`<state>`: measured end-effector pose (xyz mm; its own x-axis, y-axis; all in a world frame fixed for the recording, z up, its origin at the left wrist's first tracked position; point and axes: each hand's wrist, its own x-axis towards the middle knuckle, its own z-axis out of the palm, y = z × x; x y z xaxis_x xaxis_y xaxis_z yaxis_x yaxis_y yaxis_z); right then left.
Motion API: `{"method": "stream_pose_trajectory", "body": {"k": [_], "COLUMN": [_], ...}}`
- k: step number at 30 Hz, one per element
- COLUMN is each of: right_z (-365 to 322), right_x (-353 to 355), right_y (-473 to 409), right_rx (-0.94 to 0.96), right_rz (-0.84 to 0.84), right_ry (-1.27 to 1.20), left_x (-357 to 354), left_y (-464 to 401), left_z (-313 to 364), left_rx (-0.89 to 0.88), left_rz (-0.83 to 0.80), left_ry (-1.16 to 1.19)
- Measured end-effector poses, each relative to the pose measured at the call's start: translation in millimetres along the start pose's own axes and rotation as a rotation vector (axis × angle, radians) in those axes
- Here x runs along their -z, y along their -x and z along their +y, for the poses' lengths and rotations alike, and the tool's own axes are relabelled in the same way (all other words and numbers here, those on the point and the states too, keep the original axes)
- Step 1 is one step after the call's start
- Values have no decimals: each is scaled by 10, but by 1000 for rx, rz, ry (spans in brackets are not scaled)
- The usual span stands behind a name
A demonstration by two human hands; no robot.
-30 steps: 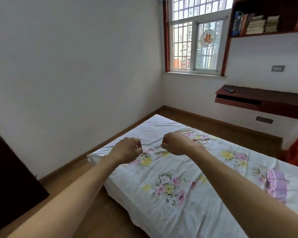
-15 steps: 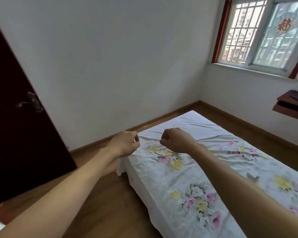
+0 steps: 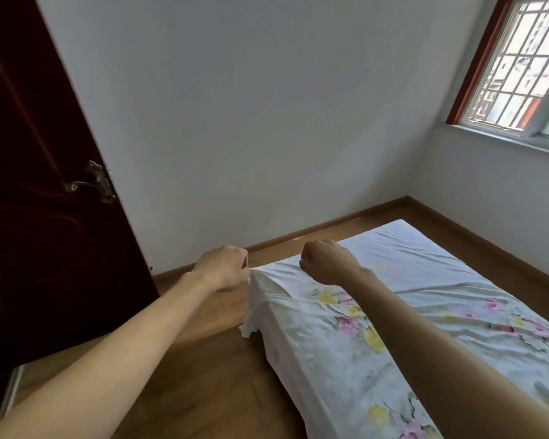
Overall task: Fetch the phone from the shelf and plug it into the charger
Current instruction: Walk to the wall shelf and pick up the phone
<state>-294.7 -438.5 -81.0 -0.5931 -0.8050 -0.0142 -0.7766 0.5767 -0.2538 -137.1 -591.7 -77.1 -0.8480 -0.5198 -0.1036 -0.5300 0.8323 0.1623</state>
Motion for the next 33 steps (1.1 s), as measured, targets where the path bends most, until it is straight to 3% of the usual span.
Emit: {"method": "stream_pose_trajectory", "body": {"k": [7, 11, 19, 33], "right_z": [73, 113, -220, -973], "right_x": [-60, -4, -76, -420], "right_y": [-1310, -2076, -3324, -5160], "right_rx": [-6, -25, 14, -140], "right_rz": [-78, -103, -48, -56], "right_ry": [40, 2, -81, -101], "left_x": [258, 460, 747, 927], "left_y": [-1072, -1719, -2635, -4212], "left_z": [-428, -643, -1138, -2930], "left_rx": [75, 103, 125, 28], "left_rz": [0, -95, 2, -93], "left_ry": [-23, -54, -41, 101]}}
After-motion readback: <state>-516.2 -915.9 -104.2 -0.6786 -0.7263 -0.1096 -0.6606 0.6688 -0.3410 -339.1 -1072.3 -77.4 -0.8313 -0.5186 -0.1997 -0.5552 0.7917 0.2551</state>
